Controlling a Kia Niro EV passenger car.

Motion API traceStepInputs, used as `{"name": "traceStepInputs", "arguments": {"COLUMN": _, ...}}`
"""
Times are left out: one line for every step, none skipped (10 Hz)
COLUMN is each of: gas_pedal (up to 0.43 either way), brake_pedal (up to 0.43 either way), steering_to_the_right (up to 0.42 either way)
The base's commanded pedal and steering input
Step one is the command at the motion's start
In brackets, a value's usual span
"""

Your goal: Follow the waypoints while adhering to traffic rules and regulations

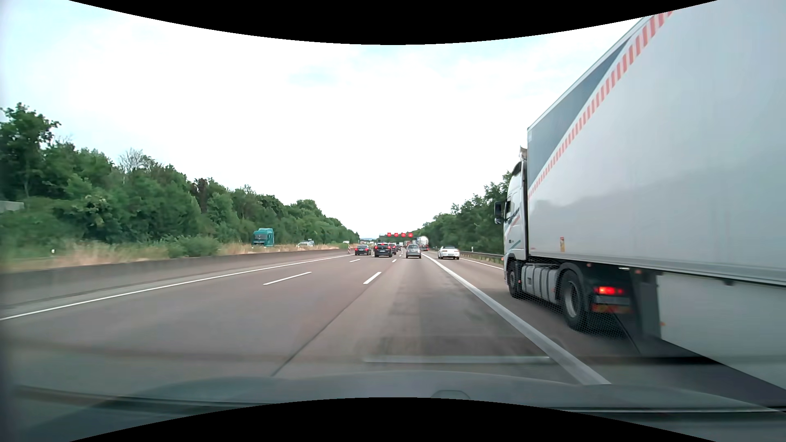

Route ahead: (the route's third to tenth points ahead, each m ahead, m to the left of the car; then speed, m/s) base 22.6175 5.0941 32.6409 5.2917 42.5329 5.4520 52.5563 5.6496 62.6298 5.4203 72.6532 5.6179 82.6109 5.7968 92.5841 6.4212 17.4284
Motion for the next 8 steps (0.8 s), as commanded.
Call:
{"name": "traceStepInputs", "arguments": {"gas_pedal": 0.0, "brake_pedal": 0.0, "steering_to_the_right": -0.003}}
{"name": "traceStepInputs", "arguments": {"gas_pedal": 0.0, "brake_pedal": 0.0, "steering_to_the_right": -0.002}}
{"name": "traceStepInputs", "arguments": {"gas_pedal": 0.0, "brake_pedal": 0.0, "steering_to_the_right": -0.001}}
{"name": "traceStepInputs", "arguments": {"gas_pedal": 0.0, "brake_pedal": 0.0, "steering_to_the_right": -0.001}}
{"name": "traceStepInputs", "arguments": {"gas_pedal": 0.0, "brake_pedal": 0.0, "steering_to_the_right": -0.001}}
{"name": "traceStepInputs", "arguments": {"gas_pedal": 0.0, "brake_pedal": 0.0, "steering_to_the_right": -0.001}}
{"name": "traceStepInputs", "arguments": {"gas_pedal": 0.0, "brake_pedal": 0.0, "steering_to_the_right": 0.0}}
{"name": "traceStepInputs", "arguments": {"gas_pedal": 0.0, "brake_pedal": 0.0, "steering_to_the_right": 0.0}}
